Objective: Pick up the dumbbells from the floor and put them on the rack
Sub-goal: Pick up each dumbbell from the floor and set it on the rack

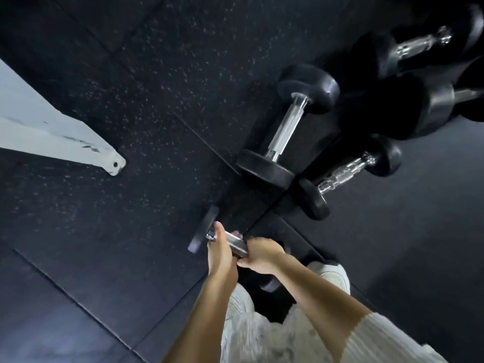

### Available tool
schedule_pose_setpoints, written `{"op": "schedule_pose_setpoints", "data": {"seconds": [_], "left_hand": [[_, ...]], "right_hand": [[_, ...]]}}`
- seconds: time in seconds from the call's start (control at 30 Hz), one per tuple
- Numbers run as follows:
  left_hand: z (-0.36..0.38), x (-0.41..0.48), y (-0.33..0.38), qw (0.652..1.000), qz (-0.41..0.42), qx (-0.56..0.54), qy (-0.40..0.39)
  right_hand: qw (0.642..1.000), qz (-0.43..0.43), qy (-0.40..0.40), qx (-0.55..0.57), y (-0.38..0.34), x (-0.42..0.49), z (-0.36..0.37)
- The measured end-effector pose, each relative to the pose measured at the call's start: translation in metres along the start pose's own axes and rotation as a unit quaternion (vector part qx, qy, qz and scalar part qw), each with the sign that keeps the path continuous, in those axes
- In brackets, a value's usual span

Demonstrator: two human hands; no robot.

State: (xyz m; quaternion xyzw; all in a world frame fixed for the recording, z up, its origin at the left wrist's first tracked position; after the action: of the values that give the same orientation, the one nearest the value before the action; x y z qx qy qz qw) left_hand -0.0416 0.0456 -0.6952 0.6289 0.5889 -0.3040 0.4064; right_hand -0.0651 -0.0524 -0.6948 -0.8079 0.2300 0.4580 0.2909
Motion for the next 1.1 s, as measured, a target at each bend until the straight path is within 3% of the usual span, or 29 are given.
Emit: {"op": "schedule_pose_setpoints", "data": {"seconds": [0.17,0.4,0.7,0.9,1.1], "left_hand": [[0.003,-0.014,0.007,1.0,0.01,-0.022,-0.016],[-0.019,-0.096,0.041,0.998,0.046,0.021,-0.037],[-0.119,-0.323,0.118,0.992,0.099,0.016,-0.071],[-0.212,-0.495,0.186,0.978,0.193,0.031,-0.076],[-0.298,-0.615,0.263,0.959,0.267,-0.024,-0.088]], "right_hand": [[1.0,0.014,0.005,0.023,0.0,-0.006,-0.009],[0.998,0.01,0.025,0.049,-0.028,-0.09,-0.073],[0.994,-0.039,0.088,0.044,-0.101,-0.299,-0.212],[0.985,-0.064,0.124,0.098,-0.165,-0.451,-0.311],[0.972,-0.138,0.146,0.122,-0.246,-0.547,-0.396]]}}
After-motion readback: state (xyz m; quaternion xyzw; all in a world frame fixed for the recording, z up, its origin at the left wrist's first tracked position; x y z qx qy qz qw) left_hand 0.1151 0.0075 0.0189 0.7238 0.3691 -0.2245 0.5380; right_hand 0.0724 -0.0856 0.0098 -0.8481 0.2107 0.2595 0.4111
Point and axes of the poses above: each hand's wrist, its own x-axis towards the middle knuckle, its own z-axis out of the palm, y = z × x, the point moved 6 cm from there along x, towards the middle knuckle, and after that the axes turned 15 degrees about y, right-handed, at the moved point
